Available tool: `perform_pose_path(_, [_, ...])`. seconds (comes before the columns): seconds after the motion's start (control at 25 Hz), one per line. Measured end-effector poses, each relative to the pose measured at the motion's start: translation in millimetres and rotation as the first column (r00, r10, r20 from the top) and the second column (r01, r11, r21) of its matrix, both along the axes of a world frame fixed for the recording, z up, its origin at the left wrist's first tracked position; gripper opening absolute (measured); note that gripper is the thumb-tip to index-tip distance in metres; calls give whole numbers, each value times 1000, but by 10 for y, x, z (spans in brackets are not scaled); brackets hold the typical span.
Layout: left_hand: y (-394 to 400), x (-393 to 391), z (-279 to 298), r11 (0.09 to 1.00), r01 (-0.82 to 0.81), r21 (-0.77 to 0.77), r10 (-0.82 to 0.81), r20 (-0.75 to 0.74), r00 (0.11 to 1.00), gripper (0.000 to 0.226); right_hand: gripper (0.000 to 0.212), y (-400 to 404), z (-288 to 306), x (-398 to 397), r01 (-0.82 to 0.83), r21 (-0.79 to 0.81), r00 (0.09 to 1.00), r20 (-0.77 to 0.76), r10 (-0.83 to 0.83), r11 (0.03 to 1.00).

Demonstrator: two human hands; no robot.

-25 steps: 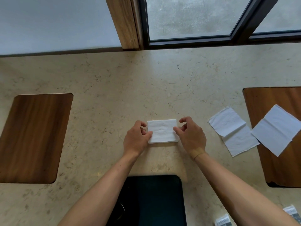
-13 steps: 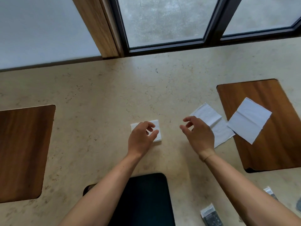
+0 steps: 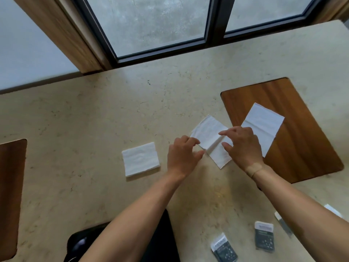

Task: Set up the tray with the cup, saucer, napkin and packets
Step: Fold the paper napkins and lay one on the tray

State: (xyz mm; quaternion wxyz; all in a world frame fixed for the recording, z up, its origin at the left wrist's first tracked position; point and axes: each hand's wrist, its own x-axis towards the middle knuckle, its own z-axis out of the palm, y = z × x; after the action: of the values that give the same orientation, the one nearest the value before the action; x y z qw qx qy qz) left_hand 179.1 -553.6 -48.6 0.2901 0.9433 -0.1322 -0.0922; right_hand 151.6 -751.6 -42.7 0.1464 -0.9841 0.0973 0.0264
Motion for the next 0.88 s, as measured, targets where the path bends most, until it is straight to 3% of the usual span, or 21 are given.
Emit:
perform_pose_path(0.28, [-368, -12, -146, 992, 7, 125, -21, 113, 993, 29, 34, -171, -182, 120, -61, 18, 995, 80, 59, 998])
perform_pose_path(0.56, [-416, 51, -157, 990, -6, 143, -8, 97, 995, 9, 17, -163, -292, 214, -89, 62, 988, 134, 80, 994])
perform_pose_path(0.76, [-377, 75, -100, 998, -42, 35, 39, 84, 996, 2, 10, -125, -223, 219, -96, 86, 987, 138, 83, 992])
perform_pose_path(0.88, [-295, 83, -8, 999, -9, -51, 12, 71, 997, 5, 13, -67, -128, 210, -50, 220, 992, 120, 24, 974])
